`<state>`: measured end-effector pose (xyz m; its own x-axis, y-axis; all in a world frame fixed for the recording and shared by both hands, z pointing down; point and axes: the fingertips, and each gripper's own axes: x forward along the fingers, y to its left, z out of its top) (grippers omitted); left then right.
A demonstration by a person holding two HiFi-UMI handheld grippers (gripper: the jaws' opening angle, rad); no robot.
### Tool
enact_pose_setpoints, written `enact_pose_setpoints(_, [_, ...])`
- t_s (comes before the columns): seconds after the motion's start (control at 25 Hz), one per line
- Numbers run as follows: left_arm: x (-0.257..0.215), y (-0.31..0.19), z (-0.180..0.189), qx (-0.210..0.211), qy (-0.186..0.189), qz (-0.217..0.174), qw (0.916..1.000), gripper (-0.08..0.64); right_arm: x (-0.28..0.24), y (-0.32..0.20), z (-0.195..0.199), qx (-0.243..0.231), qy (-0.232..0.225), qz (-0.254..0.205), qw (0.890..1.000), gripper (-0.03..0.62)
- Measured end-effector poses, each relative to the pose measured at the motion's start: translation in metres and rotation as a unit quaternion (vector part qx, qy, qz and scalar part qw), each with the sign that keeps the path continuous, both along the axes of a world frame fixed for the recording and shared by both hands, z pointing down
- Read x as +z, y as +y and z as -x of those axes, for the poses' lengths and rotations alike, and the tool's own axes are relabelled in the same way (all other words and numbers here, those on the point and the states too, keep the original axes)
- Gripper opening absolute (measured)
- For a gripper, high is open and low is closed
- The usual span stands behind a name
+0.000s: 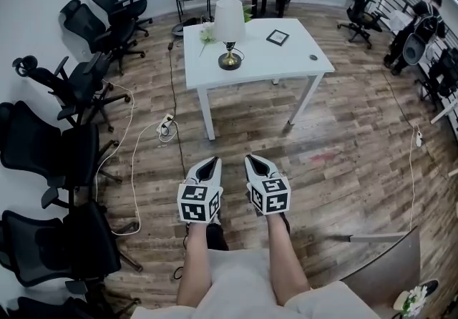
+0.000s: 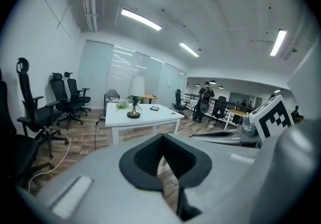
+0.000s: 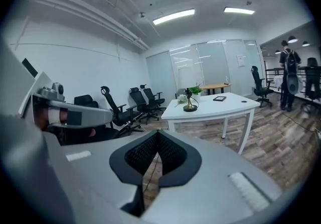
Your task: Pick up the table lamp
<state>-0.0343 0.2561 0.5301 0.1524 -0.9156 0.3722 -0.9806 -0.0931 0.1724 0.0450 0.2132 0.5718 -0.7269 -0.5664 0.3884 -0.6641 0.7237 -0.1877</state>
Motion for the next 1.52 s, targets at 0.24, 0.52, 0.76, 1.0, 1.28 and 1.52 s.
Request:
enact_pose_setpoints(0.24, [-0.009, -0.043, 0.036, 0.018, -0.003, -0.002, 0.9998, 0.0, -0.003, -0.04, 0.032, 0.02, 0.006, 0.006, 1.0, 0.025])
enact_pose_setpoints(0.52, [-0.014, -0.091, 0.071, 0.035, 0.002, 0.001, 0.9994, 0.0, -0.01, -0.085, 0.059, 0.06, 0.01, 0.001, 0.998, 0.025])
enact_pose_setpoints(0.76, [-0.007, -0.129, 0.09, 0.066, 0.007, 0.007, 0.9978, 0.0, -0.004, -0.118, 0.078, 0.081, 0.015, 0.006, 0.997, 0.025])
enact_pose_setpoints(1.0, [-0.008, -0.17, 0.12, 0.083, 0.008, 0.003, 0.9965, 0.0, -0.007, -0.155, 0.092, 0.142, 0.0, -0.016, 0.99, 0.025])
enact_pose_setpoints(1.28, [-0.002, -0.195, 0.137, 0.085, 0.033, -0.001, 0.9958, 0.0, 0.002, -0.165, 0.099, 0.162, -0.016, -0.016, 0.986, 0.025])
enact_pose_setpoints(1.52, [0.004, -0.213, 0.132, 0.099, 0.054, -0.002, 0.9936, 0.0, 0.005, -0.174, 0.093, 0.171, -0.014, -0.01, 0.985, 0.025])
